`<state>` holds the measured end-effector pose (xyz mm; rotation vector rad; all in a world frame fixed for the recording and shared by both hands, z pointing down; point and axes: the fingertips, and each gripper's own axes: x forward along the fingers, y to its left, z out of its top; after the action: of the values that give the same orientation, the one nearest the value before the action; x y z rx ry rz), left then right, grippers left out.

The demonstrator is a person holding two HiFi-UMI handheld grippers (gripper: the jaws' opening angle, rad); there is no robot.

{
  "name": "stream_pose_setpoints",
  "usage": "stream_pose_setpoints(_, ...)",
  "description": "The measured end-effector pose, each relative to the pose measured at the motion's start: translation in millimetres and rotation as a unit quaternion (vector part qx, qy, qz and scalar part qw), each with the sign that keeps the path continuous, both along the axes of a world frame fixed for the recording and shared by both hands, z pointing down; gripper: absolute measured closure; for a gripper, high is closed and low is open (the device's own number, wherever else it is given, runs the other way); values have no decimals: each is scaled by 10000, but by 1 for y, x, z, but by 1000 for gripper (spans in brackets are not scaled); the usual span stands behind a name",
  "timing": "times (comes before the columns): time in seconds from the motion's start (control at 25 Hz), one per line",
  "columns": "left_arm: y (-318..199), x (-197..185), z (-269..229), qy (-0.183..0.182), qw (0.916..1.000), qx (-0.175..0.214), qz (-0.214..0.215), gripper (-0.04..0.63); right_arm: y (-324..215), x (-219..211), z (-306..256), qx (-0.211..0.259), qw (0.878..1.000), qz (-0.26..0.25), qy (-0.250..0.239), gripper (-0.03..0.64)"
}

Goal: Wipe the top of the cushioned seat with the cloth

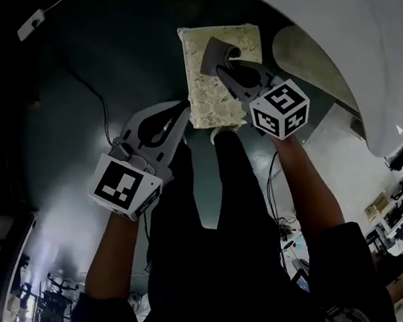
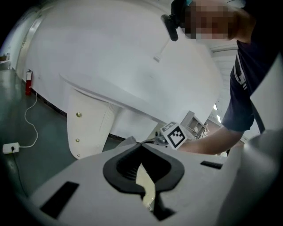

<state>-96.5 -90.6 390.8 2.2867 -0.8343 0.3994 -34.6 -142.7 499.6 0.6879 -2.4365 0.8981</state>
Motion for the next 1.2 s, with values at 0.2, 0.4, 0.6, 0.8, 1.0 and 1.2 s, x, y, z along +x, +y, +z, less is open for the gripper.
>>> stream_pose_setpoints(0.2,-4,-6,34,54,9998,-72,-165,588,-16,-28,64,-203,9997,-149,53,584)
stream_pose_setpoints(0.4,-7,-13,68,6,9992,-280,-289,588,-18,-49,110,-347,9988,-342,75,584)
stream_pose_setpoints(0.6,-5,-7,88,9,9986,-405,-342,588,-18,-36,151,-569,9979,-200,221,584)
stream_pose_setpoints(0.8,3,10,99,-17,9980,-604,-206,588,-22,5,173,-674,9964,60,502,584)
stream_pose_setpoints(1.0,-1,34,104,-18,9979,-651,-65,588,-30,52,183,-711,9941,424,702,584)
stream_pose_setpoints(1.2,-5,67,104,-37,9984,-544,176,588,-34,96,188,-738,9910,742,833,584)
